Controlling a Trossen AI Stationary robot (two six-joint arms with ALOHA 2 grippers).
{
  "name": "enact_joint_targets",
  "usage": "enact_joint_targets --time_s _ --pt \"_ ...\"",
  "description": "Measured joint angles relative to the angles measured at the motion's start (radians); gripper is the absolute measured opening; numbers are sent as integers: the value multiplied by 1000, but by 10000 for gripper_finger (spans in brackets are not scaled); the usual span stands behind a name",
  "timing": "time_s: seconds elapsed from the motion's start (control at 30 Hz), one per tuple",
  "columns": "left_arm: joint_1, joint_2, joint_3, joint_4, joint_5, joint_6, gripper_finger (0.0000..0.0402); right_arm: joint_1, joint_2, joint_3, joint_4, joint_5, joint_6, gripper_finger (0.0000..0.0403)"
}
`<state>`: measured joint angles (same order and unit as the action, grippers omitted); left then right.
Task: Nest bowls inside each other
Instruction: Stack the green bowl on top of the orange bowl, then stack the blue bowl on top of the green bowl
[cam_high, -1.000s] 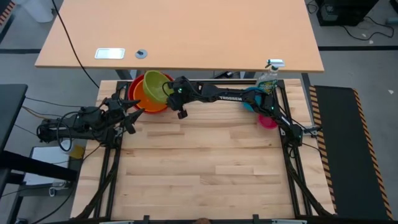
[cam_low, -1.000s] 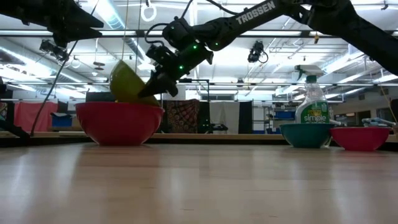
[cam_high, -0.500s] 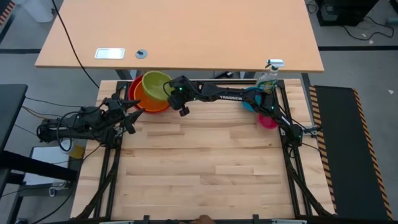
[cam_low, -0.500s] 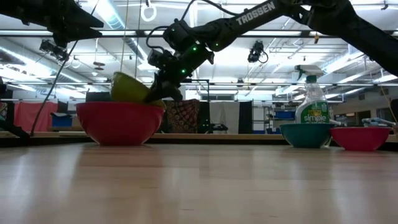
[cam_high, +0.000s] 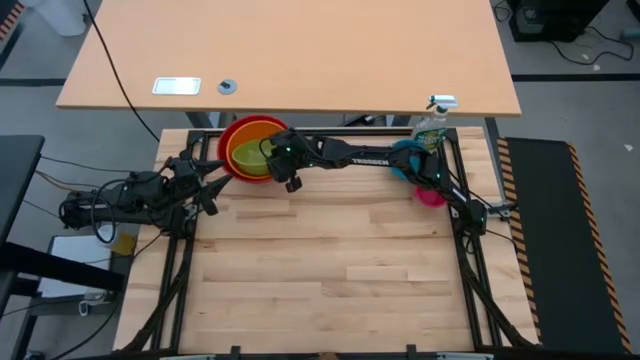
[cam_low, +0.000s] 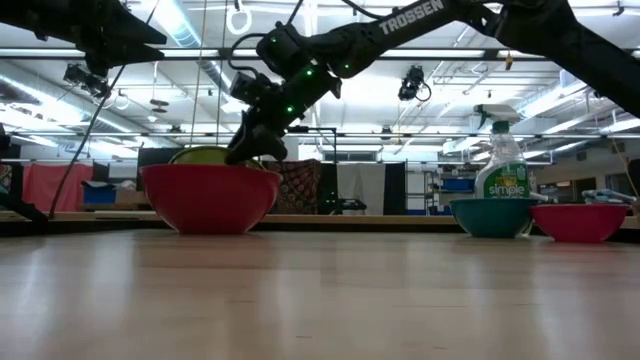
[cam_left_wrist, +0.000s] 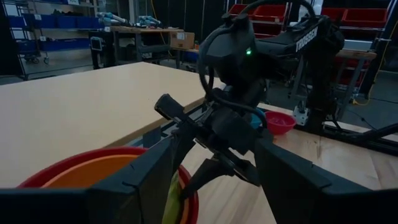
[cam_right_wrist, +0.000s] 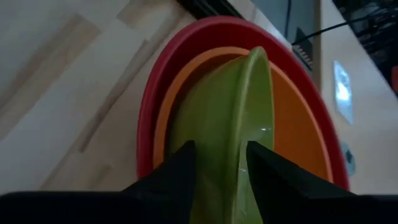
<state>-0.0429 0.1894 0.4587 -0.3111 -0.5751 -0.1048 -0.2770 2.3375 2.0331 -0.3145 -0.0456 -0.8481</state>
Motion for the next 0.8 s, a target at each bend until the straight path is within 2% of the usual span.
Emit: enact_joint_targets --time_s 0.27,0.37,0.67,0.8 --pt "0 0 0 -1 0 -4 228 47 -3 0 -24 87 -82 150" --pt "0 0 0 -1 0 -4 228 57 -13 3 -15 47 -45 150" --pt "0 0 0 -2 0 -5 228 51 -22 76 -48 27 84 151" --pt "0 0 0 -2 0 -7 228 43 -21 76 -65 70 96 151"
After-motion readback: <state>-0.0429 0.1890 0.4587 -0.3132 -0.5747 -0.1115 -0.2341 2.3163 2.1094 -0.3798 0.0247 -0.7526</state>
